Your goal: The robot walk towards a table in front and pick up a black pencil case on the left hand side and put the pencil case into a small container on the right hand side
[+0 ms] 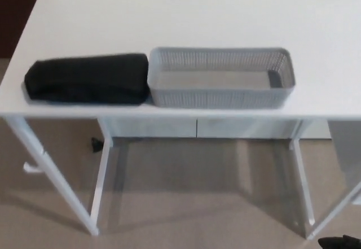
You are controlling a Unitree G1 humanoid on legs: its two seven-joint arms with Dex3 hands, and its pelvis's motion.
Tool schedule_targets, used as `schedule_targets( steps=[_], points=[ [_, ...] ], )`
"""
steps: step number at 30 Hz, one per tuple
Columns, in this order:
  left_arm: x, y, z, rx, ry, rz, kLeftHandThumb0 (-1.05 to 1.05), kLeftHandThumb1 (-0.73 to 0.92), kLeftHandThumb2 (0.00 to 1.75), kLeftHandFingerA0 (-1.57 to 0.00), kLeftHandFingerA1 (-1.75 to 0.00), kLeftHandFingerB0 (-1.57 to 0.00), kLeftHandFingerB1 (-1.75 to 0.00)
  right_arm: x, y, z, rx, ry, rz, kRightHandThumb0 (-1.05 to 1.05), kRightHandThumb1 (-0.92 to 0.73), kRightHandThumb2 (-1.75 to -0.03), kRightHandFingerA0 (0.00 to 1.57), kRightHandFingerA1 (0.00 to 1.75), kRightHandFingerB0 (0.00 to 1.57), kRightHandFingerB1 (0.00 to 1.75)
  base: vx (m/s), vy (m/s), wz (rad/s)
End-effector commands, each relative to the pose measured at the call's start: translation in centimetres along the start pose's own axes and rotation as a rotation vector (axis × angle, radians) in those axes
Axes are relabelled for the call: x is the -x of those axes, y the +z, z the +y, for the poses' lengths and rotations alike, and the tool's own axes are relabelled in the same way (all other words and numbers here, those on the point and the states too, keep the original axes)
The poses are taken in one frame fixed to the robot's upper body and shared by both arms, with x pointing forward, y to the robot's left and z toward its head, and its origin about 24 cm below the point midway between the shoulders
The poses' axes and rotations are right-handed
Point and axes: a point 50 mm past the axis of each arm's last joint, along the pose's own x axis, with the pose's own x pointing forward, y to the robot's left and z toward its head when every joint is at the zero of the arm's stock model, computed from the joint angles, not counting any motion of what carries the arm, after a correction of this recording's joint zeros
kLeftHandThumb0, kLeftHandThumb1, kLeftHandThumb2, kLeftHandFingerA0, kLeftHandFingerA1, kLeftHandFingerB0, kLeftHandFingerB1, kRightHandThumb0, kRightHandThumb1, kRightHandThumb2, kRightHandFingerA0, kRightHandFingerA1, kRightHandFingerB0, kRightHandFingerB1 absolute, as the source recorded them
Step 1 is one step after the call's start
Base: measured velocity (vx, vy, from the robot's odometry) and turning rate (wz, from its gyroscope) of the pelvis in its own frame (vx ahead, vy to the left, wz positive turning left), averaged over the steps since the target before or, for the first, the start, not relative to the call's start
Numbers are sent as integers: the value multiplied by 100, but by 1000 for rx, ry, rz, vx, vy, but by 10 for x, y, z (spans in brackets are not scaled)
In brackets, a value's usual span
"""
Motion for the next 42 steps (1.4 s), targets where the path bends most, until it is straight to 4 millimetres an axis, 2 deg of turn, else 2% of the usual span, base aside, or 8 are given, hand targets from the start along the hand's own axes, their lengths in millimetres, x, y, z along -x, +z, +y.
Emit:
schedule_targets(
  steps=[1, 2, 6, 7, 11, 14, 15, 42],
  points=[
    [-3, 8, 6, -23, 16, -10, -14, 64, 59, -53, -46, -29, -33, -3, 2, -1, 13, -1, 11, -40, -52, -72, 57, 52, 38, 45, 397, 243, 1],
    [-2, 8, 7, -24, 14, -9, -11, 47, 92, -43, -63, -17, -50, -2, 1, 0, 15, 0, 14, -40, -52, -72, 56, 52, 39, 45, 530, 198, -14],
    [-3, 10, 6, -33, 7, -11, -15, 64, 59, -53, -47, -29, -33, -2, 1, -2, 29, -5, 19, -41, -52, -72, 55, 52, 40, 46, 370, 240, -16],
    [-4, 12, 6, -26, -2, -14, -11, 49, 93, -43, -64, -15, -50, -3, 2, -2, 27, -6, 16, -41, -52, -72, 55, 52, 39, 45, 308, 92, -4],
    [-6, 17, 5, -34, 1, -27, -11, 49, 95, -40, -62, -16, -50, -6, 7, -3, 18, -2, 7, -40, -53, -72, 55, 52, 38, 45, 244, 26, 11],
    [-6, 17, 5, -35, 1, -27, -11, 49, 95, -40, -62, -16, -50, -6, 7, -3, 18, -2, 7, -40, -53, -72, 55, 52, 38, 45, 269, -79, 21],
    [-7, 19, 8, -33, 10, -36, -16, 64, 59, -53, -51, -29, -33, -9, 11, -1, 41, 0, 5, -42, -53, -73, 55, 51, 39, 45, 325, -131, 41],
    [-6, 22, 10, -48, 9, -33, -15, 64, 59, -53, -48, -27, -33, -13, 19, 1, 66, 18, -6, -34, -63, -58, 61, 44, 46, 38, 74, 14, 0]
  ],
)
